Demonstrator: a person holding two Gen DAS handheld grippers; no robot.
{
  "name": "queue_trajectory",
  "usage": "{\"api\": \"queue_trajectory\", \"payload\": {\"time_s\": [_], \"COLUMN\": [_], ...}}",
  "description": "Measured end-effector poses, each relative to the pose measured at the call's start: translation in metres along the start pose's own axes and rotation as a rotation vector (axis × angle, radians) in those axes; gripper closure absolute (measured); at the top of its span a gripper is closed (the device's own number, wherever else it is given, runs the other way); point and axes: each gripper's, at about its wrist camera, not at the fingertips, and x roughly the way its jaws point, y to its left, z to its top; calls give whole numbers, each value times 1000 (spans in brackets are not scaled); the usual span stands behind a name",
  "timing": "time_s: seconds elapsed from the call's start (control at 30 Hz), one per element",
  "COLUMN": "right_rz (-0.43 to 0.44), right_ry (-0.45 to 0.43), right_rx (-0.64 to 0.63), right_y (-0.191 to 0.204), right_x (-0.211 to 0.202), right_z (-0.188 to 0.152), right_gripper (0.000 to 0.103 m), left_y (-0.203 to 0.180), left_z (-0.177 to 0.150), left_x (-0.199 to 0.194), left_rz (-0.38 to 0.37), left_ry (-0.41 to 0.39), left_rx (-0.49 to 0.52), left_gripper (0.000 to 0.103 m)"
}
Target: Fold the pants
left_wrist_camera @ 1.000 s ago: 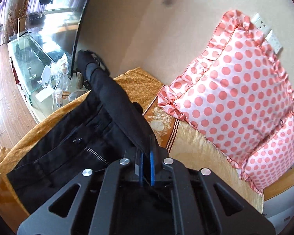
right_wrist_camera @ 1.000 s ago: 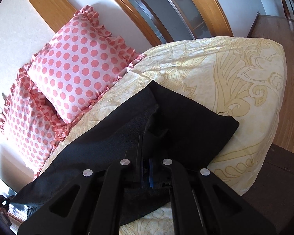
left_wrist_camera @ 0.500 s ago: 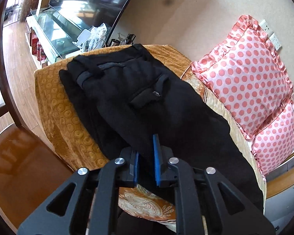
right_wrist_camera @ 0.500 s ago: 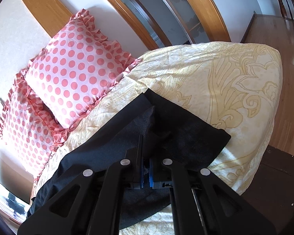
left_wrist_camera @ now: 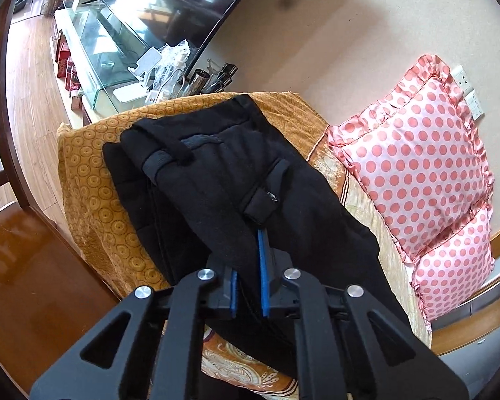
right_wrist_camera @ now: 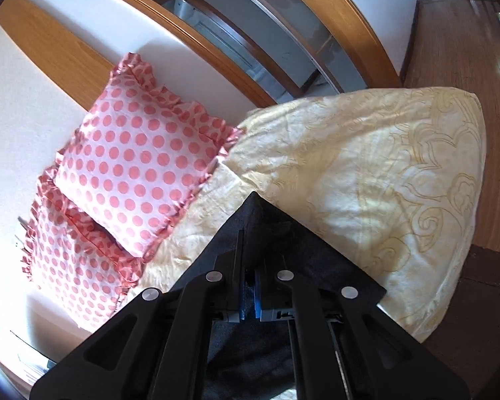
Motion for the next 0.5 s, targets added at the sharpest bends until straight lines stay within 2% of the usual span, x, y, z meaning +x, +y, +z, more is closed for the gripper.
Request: {"api": "queue_trajectory", "payload": {"time_s": [0.07, 0.2, 0.3, 0.5], "right_rz": [-49, -34, -103, -94], "right_ry": [37, 37, 74, 87], "right_rx": [1, 34, -13, 4], "right_y": [-9, -22, -21, -29], "right_x": [5, -2, 5, 6], "right_z": [-6, -12, -17, -21], "right_gripper": [100, 100, 100, 100], "left_y": [0, 4, 4, 7], "left_z": [-2, -2, -4, -8], "left_x": [1, 3, 5, 9], "left_rz": [14, 14, 26, 45], "left_ry": [6, 21, 29, 34], "left_rx": [12, 16, 35, 55], "left_gripper": [95, 95, 95, 91]}}
